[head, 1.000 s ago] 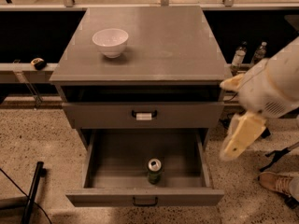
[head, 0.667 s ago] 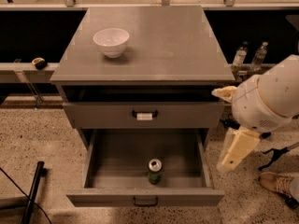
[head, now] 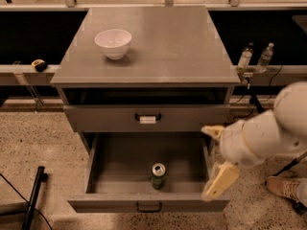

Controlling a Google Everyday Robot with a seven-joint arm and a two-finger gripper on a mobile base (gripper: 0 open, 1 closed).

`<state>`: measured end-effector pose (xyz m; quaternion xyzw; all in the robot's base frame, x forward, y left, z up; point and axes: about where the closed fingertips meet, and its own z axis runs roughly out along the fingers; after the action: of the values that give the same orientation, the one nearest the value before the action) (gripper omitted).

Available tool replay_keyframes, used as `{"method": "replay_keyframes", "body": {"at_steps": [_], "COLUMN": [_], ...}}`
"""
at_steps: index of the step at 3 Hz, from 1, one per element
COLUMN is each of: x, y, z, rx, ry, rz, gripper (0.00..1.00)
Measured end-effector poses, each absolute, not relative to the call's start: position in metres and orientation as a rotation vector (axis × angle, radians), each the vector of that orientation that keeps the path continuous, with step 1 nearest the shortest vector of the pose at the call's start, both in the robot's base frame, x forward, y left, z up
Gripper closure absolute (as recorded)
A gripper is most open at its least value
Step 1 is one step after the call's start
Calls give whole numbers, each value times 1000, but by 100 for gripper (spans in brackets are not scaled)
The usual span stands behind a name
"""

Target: Pick green can from middle drawer and place on counter

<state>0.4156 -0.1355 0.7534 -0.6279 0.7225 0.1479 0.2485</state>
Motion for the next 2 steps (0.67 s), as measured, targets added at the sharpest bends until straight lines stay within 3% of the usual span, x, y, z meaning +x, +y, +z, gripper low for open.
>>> {"method": "replay_keyframes", "body": {"at_steps": [1,2], "x": [437,454], "y": [-114,-114], "z": [689,663], "rx": [-1627,-1612], "ry": [1819,1769], "rz": [498,471], "gripper": [0,0]}}
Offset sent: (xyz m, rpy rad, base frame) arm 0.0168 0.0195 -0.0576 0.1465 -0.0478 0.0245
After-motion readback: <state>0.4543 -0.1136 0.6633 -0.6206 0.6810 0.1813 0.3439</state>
